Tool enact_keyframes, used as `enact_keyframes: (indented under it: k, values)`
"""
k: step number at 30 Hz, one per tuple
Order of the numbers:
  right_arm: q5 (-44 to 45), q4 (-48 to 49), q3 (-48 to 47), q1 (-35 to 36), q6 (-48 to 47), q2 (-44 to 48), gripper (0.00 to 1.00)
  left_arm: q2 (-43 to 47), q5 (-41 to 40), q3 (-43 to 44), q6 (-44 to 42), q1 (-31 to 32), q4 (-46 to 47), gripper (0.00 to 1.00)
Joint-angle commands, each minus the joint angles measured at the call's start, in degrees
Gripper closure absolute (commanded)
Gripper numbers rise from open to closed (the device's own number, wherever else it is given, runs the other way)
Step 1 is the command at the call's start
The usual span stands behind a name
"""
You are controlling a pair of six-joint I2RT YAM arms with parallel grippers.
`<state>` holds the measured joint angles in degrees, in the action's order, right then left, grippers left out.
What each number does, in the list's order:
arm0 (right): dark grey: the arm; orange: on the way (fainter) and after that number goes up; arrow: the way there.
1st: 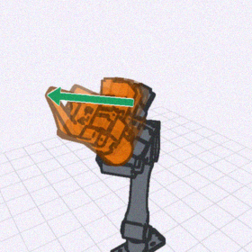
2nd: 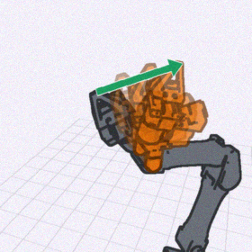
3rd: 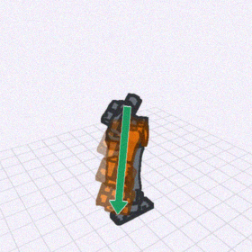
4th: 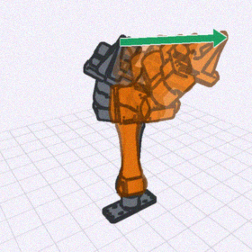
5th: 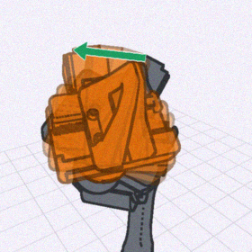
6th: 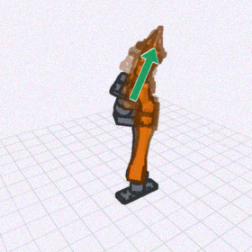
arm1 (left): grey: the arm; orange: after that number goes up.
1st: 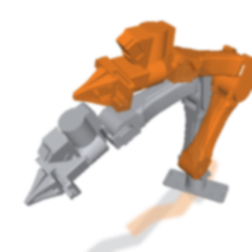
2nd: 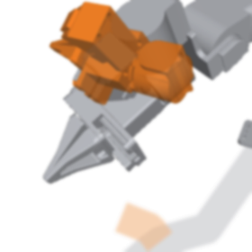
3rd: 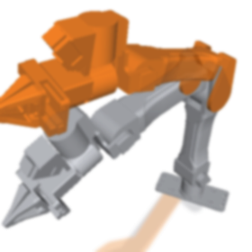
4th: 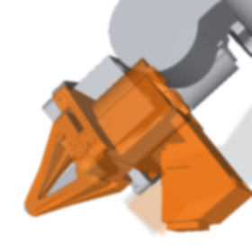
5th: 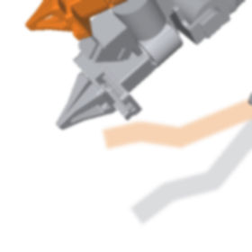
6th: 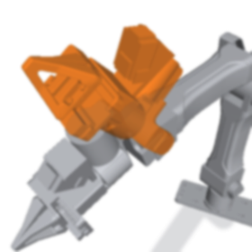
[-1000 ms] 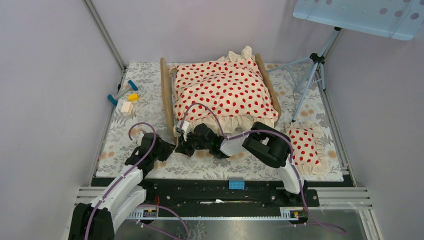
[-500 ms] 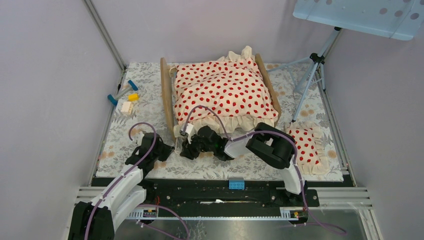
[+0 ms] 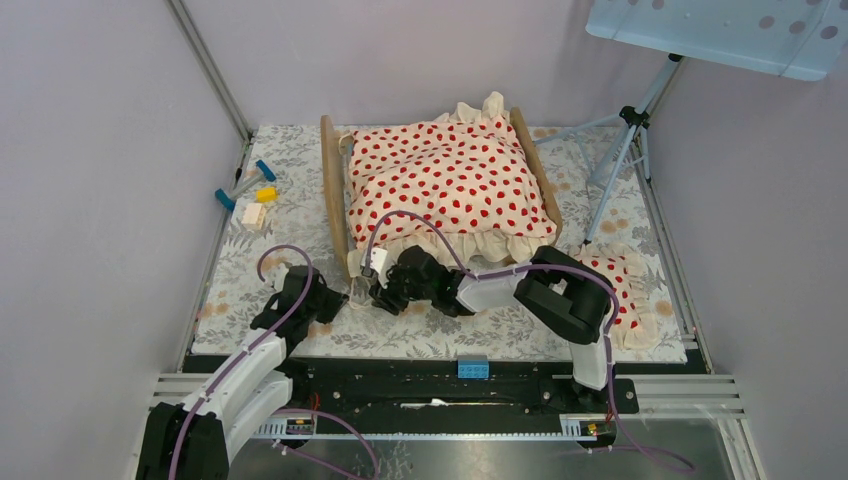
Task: Set up the pet bed
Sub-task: Tie the ropes to the bed frame.
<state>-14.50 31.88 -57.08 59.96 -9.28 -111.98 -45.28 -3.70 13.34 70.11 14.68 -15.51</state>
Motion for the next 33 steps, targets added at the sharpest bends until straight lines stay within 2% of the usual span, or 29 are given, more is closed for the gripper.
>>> enact_keyframes:
  k: [1,13,17,20,22,25,33]
  values:
    - [-0.97,-4.82,-2.82,-0.64,-3.4,0.16,0.53,-0.15,-1.26,0.55,-0.69,0.09,1.04,1.0]
    - [1.4,-7.61,-4.79,-0.65,-4.0,-3.72,0.57,0.28,-1.22,0.46,-0.58,0.08,0.85,1.0]
    - [0.74,-7.86,-5.49,-0.63,-3.05,-4.9,0.72,0.6,-1.3,0.37,-0.42,0.09,0.63,1.0]
    - [0.53,-8.12,-4.5,-0.57,-1.6,-4.09,0.92,0.96,-1.54,0.45,-0.41,0.09,0.18,1.0]
    - [0.82,-6.28,-1.56,-0.54,0.52,-1.91,1.0,1.14,-1.76,0.77,-0.41,0.09,-0.23,1.0]
    - [2.03,-3.11,3.33,-0.54,4.13,2.15,1.0,1.46,-2.92,1.82,-0.64,0.09,-1.39,1.0]
    - [11.83,-10.95,5.1,-0.55,14.9,8.1,1.0,-0.05,-6.74,6.08,-2.79,-0.95,-3.72,1.0]
